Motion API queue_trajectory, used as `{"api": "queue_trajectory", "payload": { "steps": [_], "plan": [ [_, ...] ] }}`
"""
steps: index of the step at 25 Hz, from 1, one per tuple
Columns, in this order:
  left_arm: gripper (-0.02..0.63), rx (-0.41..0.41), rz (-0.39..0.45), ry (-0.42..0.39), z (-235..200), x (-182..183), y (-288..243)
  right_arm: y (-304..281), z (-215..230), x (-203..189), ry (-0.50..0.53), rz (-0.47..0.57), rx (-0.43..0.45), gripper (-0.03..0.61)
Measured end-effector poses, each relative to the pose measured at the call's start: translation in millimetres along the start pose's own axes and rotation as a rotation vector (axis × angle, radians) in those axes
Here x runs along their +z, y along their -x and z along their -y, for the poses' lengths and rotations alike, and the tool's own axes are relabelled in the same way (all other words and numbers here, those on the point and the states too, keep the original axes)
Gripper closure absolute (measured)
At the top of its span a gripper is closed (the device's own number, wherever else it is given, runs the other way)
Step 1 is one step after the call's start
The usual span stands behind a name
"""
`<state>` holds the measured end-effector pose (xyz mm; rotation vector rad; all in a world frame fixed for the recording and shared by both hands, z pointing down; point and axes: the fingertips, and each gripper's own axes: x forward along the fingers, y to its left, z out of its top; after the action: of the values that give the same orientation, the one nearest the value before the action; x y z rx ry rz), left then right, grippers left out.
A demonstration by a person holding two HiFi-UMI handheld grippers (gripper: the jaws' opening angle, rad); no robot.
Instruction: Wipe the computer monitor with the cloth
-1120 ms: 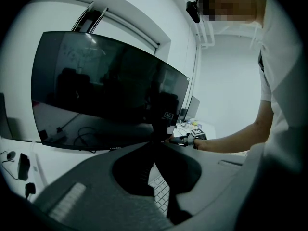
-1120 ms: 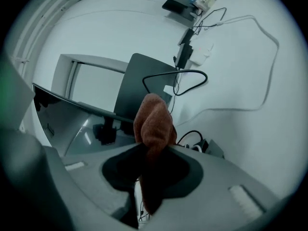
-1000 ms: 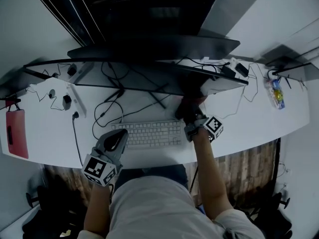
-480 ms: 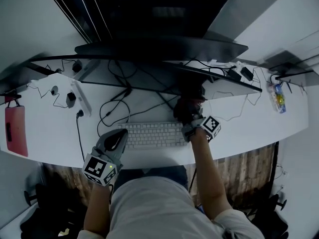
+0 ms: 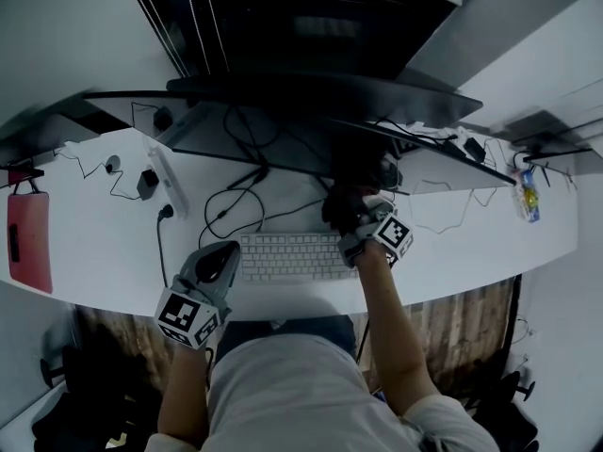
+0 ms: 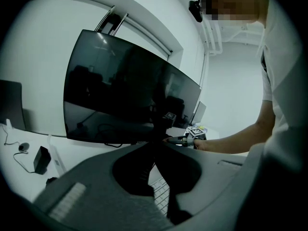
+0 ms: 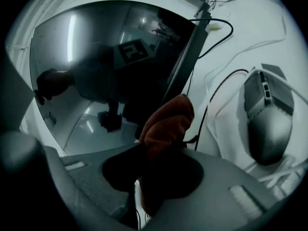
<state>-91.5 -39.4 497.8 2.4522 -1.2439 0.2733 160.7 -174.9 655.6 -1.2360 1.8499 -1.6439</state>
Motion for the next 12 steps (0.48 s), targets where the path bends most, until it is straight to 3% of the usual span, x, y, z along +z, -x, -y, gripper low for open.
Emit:
{"api": "queue_trajectory", "payload": {
  "steps": [12],
  "plan": [
    [0.604, 0.001, 0.019, 0.054, -49, -11, 36, -47, -20, -52, 0.070, -0.055, -0.028, 0.485]
  ]
}}
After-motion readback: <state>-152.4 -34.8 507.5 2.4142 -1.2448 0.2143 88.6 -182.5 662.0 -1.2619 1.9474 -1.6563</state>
